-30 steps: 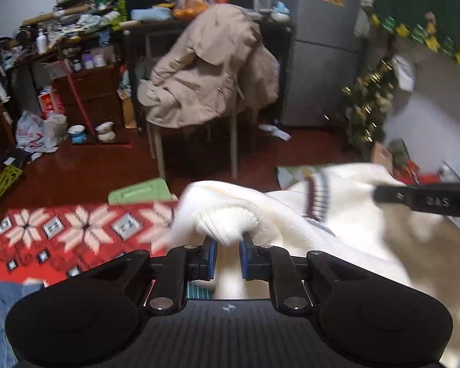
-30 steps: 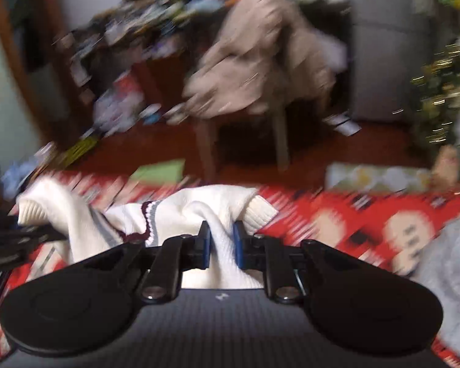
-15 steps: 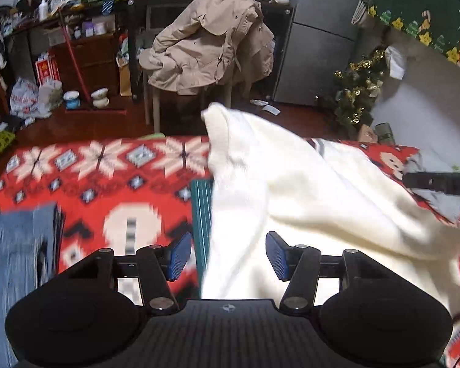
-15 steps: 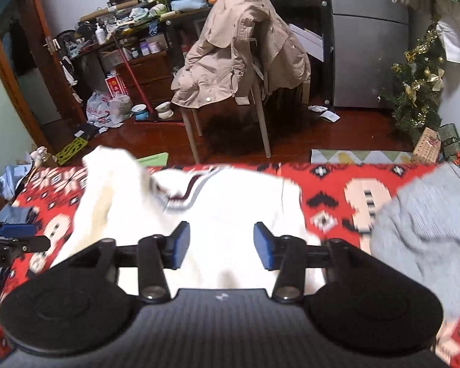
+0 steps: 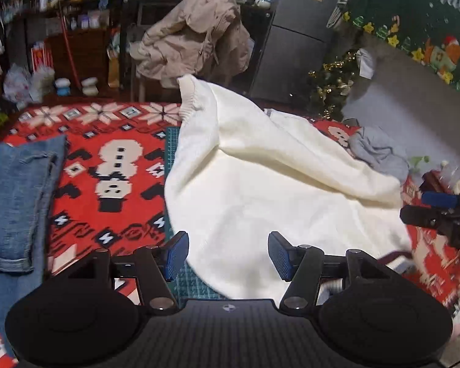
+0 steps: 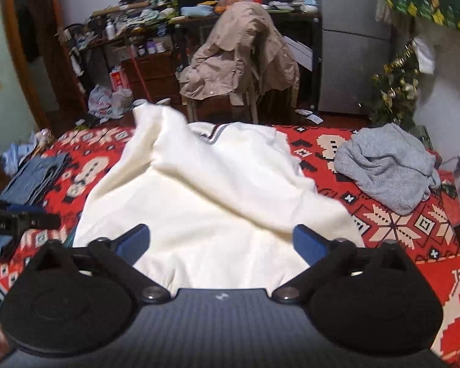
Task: Fold clothes
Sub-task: 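Grasp the striped hem with both grippers and pull it toward the body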
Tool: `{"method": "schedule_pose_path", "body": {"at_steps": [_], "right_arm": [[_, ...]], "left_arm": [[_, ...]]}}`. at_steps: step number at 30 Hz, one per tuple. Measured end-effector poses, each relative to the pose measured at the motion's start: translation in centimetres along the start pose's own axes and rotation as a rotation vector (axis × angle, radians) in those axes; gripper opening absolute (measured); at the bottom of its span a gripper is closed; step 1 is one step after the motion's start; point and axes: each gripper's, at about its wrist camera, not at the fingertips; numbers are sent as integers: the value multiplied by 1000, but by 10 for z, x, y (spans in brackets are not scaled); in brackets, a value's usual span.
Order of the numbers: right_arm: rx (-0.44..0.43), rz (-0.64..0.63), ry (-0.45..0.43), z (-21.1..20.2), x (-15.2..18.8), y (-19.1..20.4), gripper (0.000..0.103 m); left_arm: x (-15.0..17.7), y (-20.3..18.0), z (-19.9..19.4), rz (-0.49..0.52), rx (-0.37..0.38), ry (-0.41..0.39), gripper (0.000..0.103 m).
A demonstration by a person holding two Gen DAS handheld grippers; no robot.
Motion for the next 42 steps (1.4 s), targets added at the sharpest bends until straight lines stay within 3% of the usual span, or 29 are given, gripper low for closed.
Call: {"method": "schedule_pose_path", "body": {"at_steps": [3,13,21,25,30,35,37,42], "right_arm": [[-17,-12,-17,-6,2,9,102],[-46,-18,-52,-14,7,31,102],[8,-6,-52,-12,23,26,102],[1,60,-37,-14,36,16,102],[-1,108,-21,-19,53,8,102],[0,146,-5,-24,70,1,102],[-7,157,-4,-26,76,-3,102],[-30,195,7,-29,81,-10,101]], "left_arm": [[9,-5,-14,23,-40,-7,58],[18,-6,-20,-5,-37,35,58],[22,-14,-14,-8,-12,31,58],[29,-9,-13,-64,32,47,57],[35,-10,-16,-72,30,45,57],[44,-2,-9,-152,70,76,54],[48,1,-6,-191,87,92,44],[55,8,10,-348,221,176,40]]}}
Point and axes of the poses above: each gripper's, at about its wrist camera, not at the fingertips, and z roughly the way its jaws point, y to its left, x to its underside, and after that the axes turned 1 degree about -y, right-handed
